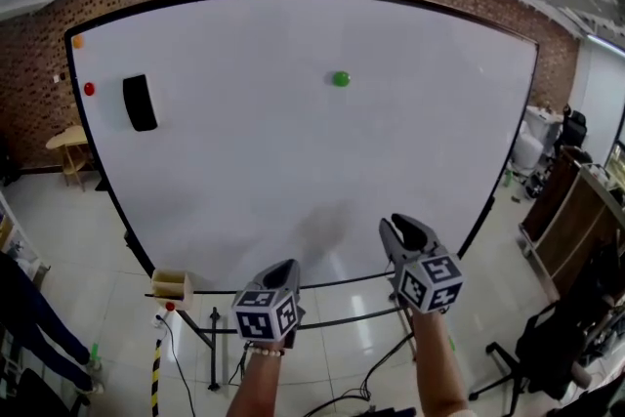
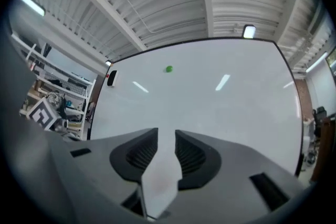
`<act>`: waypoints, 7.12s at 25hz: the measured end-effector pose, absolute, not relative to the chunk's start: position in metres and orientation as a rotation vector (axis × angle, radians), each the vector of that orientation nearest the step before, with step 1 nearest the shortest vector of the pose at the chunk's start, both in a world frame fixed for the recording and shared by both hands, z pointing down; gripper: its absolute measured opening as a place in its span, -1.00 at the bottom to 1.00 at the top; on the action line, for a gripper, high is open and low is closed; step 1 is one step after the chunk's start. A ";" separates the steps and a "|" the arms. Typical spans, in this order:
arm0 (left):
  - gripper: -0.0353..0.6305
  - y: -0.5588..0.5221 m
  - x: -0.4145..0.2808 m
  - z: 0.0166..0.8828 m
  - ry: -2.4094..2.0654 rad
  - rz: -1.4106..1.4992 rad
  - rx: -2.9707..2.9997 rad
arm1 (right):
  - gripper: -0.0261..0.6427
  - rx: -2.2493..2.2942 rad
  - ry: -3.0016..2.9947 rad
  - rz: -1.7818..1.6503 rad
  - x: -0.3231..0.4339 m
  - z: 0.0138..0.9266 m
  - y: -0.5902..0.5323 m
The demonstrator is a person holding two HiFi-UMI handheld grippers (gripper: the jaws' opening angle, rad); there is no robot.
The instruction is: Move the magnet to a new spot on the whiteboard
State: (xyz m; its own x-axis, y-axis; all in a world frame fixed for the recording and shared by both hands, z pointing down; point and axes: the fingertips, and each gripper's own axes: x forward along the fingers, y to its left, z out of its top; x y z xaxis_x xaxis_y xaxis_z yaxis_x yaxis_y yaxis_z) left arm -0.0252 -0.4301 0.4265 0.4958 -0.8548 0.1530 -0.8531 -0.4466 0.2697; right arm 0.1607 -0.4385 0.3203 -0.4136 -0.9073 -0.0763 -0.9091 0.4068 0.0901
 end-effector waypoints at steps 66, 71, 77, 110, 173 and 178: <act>-0.89 -0.407 -0.067 0.438 -1.520 -0.016 2.411 | -0.54 -1.651 2.572 0.329 0.149 0.276 -0.426; -0.89 -0.406 -0.059 0.441 -1.506 -0.019 2.420 | -0.54 -1.670 2.527 0.041 0.180 0.353 -0.393; -0.89 -0.403 -0.047 0.449 -1.485 0.003 2.423 | -0.54 -1.697 2.492 -0.165 0.199 0.414 -0.368; -0.89 -0.390 -0.037 0.435 -1.504 -0.029 2.419 | -0.54 -1.686 2.566 -0.178 0.194 0.425 -0.355; -0.89 -0.410 -0.088 0.436 -1.540 -0.127 2.362 | -0.44 -1.893 2.486 1.013 0.072 0.129 -0.559; -0.89 -0.411 -0.093 0.441 -1.494 -0.119 2.370 | -0.51 -1.828 2.558 0.795 0.075 0.163 -0.534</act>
